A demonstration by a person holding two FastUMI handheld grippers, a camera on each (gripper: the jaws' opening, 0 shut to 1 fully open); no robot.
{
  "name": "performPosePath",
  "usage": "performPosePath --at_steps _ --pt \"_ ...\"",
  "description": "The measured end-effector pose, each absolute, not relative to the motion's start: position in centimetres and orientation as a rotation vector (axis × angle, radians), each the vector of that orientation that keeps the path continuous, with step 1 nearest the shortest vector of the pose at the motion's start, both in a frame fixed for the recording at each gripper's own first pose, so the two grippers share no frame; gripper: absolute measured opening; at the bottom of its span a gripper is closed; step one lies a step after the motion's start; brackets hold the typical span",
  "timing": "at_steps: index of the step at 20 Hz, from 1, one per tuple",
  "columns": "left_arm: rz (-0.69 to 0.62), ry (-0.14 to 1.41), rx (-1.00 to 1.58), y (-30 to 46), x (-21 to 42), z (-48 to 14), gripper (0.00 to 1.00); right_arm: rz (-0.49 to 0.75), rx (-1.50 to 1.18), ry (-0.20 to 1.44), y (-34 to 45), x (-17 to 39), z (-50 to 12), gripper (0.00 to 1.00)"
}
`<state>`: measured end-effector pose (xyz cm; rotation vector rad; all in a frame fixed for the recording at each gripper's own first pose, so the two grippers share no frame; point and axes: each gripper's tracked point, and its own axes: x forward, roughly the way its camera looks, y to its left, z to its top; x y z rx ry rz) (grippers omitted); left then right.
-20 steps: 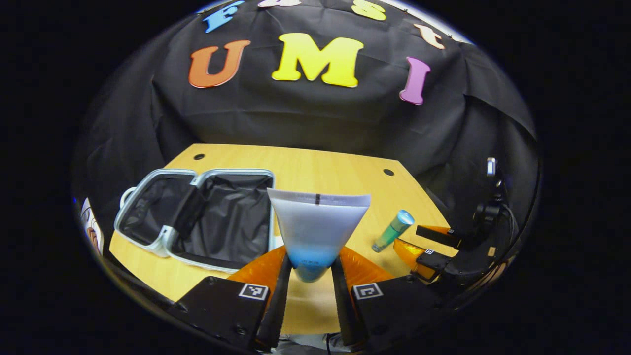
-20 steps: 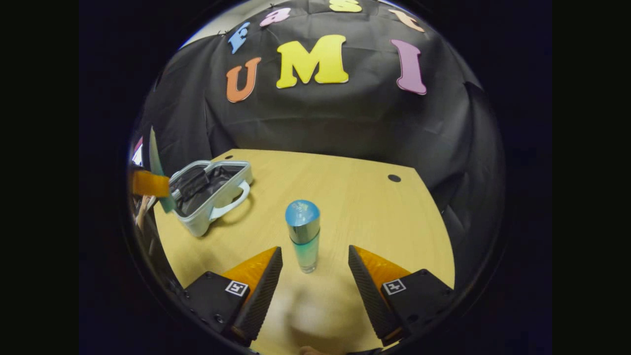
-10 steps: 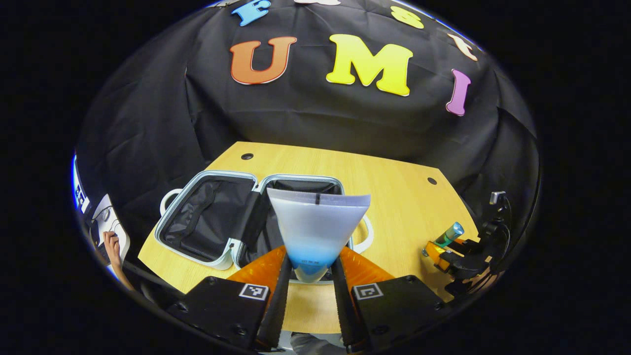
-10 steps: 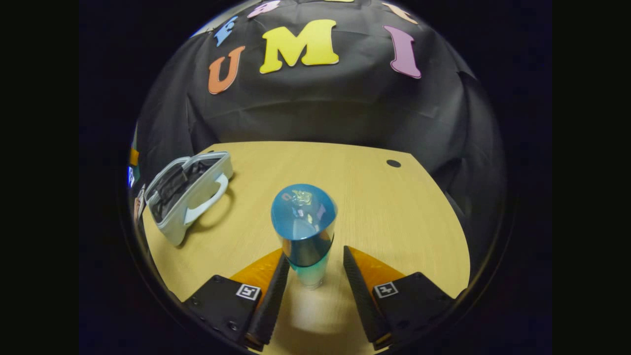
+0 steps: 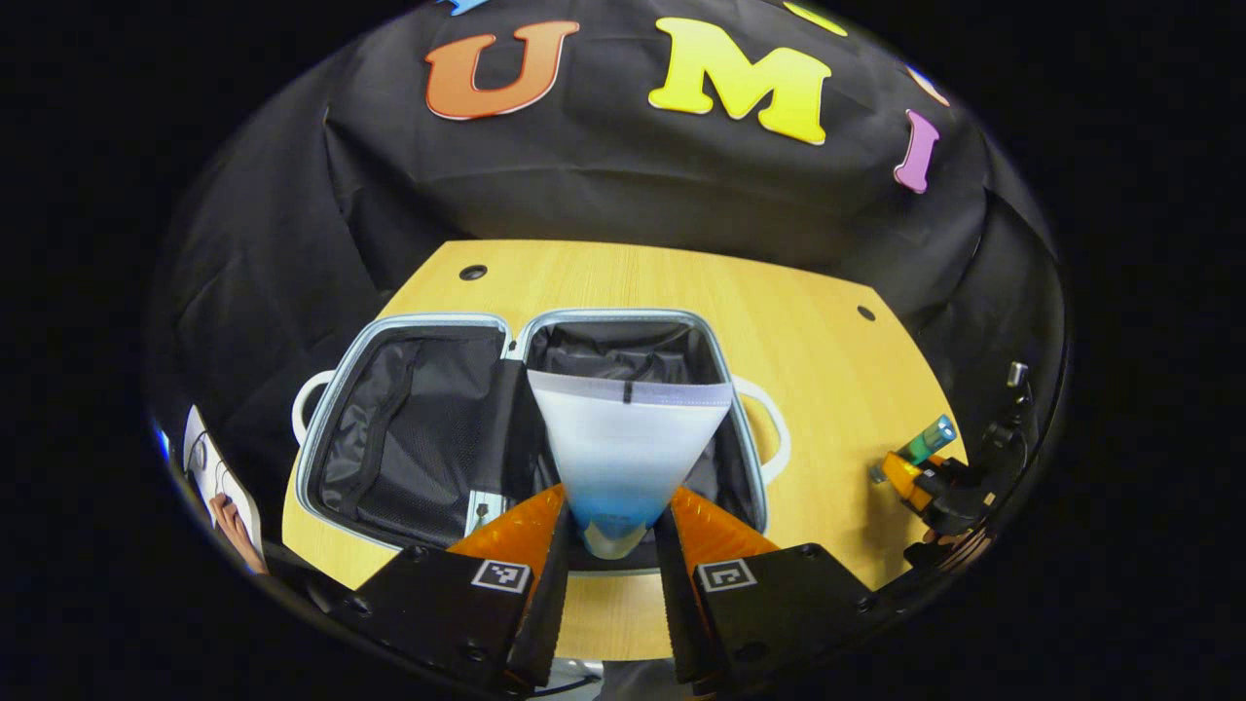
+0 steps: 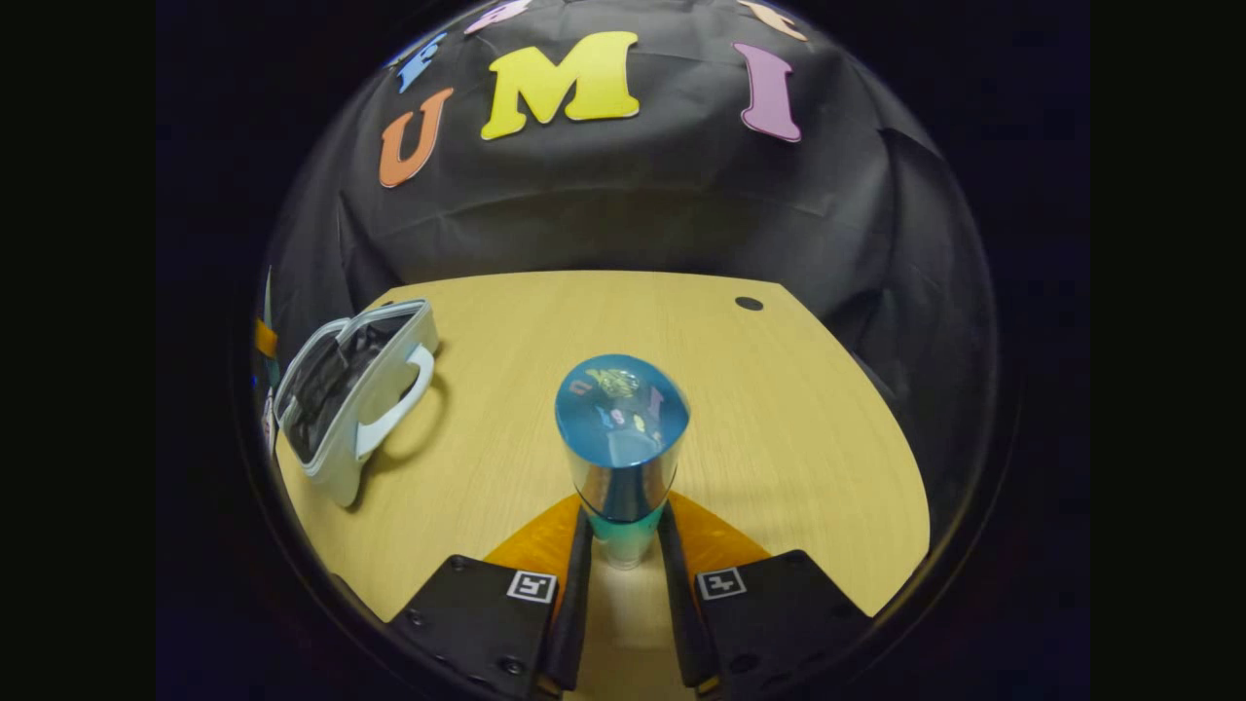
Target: First open the suitcase, pack the skin care products into it, and then close the suitcase.
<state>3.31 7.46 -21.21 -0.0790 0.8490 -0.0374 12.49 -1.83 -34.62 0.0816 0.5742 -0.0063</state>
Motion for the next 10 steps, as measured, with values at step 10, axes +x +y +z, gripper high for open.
performPosePath --at_steps 10 --pt "-0.131 1.212 -0.115 8.5 5.0 -31.4 0.48 -0.087 0.120 0.591 -1.0 6.7 -28.5 0.35"
